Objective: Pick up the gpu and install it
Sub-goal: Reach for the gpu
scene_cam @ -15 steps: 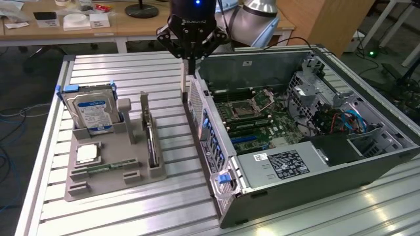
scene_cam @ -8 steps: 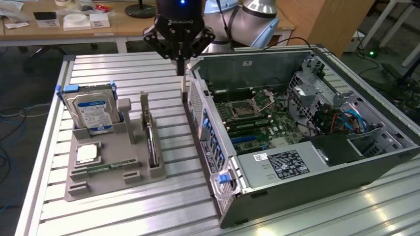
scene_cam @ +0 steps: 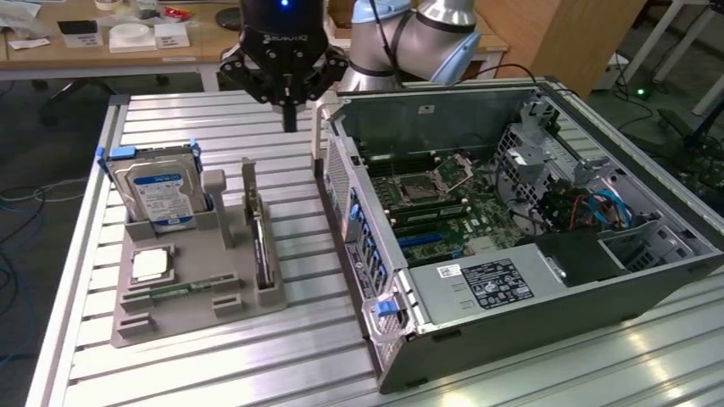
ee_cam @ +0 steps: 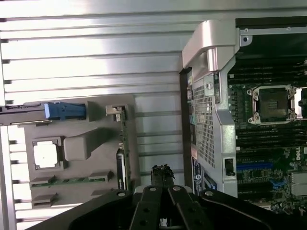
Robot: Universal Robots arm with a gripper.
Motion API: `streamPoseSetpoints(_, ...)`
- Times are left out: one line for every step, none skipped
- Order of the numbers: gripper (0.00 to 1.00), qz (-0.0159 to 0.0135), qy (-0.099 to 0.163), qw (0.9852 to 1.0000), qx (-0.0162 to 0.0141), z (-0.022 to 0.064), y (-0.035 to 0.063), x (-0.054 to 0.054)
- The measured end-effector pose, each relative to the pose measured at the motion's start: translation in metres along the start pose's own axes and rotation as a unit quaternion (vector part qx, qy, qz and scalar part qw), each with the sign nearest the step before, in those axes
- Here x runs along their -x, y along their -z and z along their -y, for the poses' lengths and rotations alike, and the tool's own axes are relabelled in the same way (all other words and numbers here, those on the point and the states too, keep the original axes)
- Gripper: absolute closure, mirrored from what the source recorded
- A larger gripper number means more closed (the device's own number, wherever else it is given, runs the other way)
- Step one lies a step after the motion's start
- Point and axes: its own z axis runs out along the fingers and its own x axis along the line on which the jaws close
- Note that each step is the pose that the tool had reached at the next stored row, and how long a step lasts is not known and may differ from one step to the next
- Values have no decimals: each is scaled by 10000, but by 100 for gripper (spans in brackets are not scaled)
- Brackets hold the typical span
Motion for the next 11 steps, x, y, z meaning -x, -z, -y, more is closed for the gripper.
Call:
streamPoseSetpoints(89, 0, 0, 10000, 0, 2, 1, -31)
streamPoseSetpoints(89, 0, 0, 10000, 0, 5, 1, -63)
streamPoseSetpoints(89, 0, 0, 10000, 0, 7, 2, -95)
streamPoseSetpoints(89, 0, 1, 10000, 0, 10, 3, -126)
streamPoseSetpoints(89, 0, 1, 10000, 0, 12, 4, -156)
streamPoseSetpoints(89, 0, 1, 10000, 0, 14, 5, -185)
streamPoseSetpoints(89, 0, 0, 10000, 0, 16, 6, -215)
streamPoseSetpoints(89, 0, 0, 10000, 0, 18, 7, -246)
streamPoseSetpoints(89, 0, 0, 10000, 0, 20, 7, -275)
streamPoseSetpoints(89, 0, 0, 10000, 0, 23, 8, -304)
streamPoseSetpoints(89, 0, 0, 10000, 0, 25, 9, -334)
